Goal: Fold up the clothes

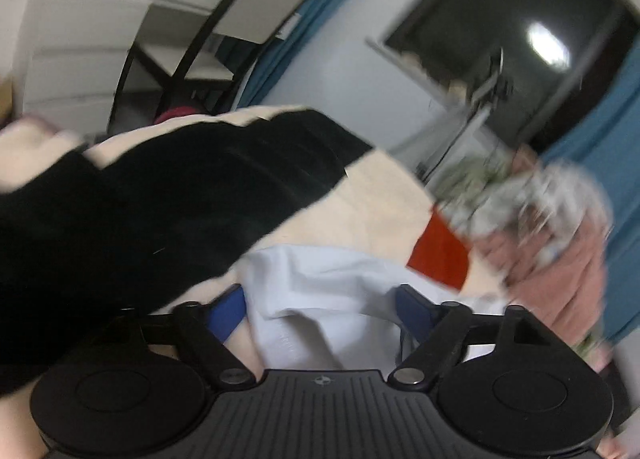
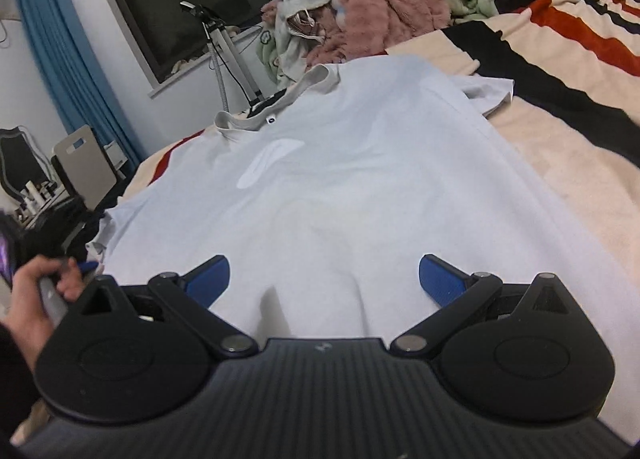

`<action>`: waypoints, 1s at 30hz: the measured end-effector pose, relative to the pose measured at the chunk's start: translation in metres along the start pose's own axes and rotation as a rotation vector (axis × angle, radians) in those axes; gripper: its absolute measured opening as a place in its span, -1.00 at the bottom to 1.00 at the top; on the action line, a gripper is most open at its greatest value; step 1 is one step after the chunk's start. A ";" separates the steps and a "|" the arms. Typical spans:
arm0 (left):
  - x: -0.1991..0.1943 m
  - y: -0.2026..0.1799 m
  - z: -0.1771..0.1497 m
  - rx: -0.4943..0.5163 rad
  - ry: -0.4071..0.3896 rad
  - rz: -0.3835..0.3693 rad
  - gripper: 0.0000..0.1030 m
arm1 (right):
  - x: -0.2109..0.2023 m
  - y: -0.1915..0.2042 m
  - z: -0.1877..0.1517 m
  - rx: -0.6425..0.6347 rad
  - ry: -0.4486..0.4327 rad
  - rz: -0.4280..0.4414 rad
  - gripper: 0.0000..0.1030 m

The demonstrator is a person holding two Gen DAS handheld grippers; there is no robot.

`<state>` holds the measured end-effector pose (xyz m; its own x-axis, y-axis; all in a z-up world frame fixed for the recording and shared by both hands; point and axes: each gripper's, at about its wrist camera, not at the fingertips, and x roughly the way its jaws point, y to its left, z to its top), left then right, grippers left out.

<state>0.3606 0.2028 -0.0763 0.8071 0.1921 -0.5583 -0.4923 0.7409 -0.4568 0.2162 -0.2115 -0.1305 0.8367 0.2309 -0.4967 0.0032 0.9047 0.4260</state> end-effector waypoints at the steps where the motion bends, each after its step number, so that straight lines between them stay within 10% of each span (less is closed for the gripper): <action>1: 0.007 -0.014 0.002 0.075 0.014 0.051 -0.10 | 0.001 0.000 0.000 0.004 0.001 -0.004 1.00; 4: 0.016 -0.050 0.008 0.241 0.020 0.114 -0.79 | 0.001 -0.002 0.001 0.013 -0.001 -0.013 1.00; 11: -0.025 -0.179 -0.053 0.883 -0.140 -0.084 -0.84 | -0.006 -0.010 0.005 0.050 -0.038 -0.034 1.00; 15: -0.048 -0.229 -0.126 1.091 -0.012 -0.290 -0.80 | -0.009 -0.016 0.008 0.072 -0.062 -0.056 1.00; 19: -0.073 -0.226 -0.156 1.082 0.048 -0.416 -0.50 | -0.011 -0.025 0.009 0.104 -0.071 -0.071 1.00; 30: -0.123 -0.118 -0.138 1.013 -0.018 -0.349 0.03 | -0.016 -0.033 0.009 0.161 -0.064 -0.033 1.00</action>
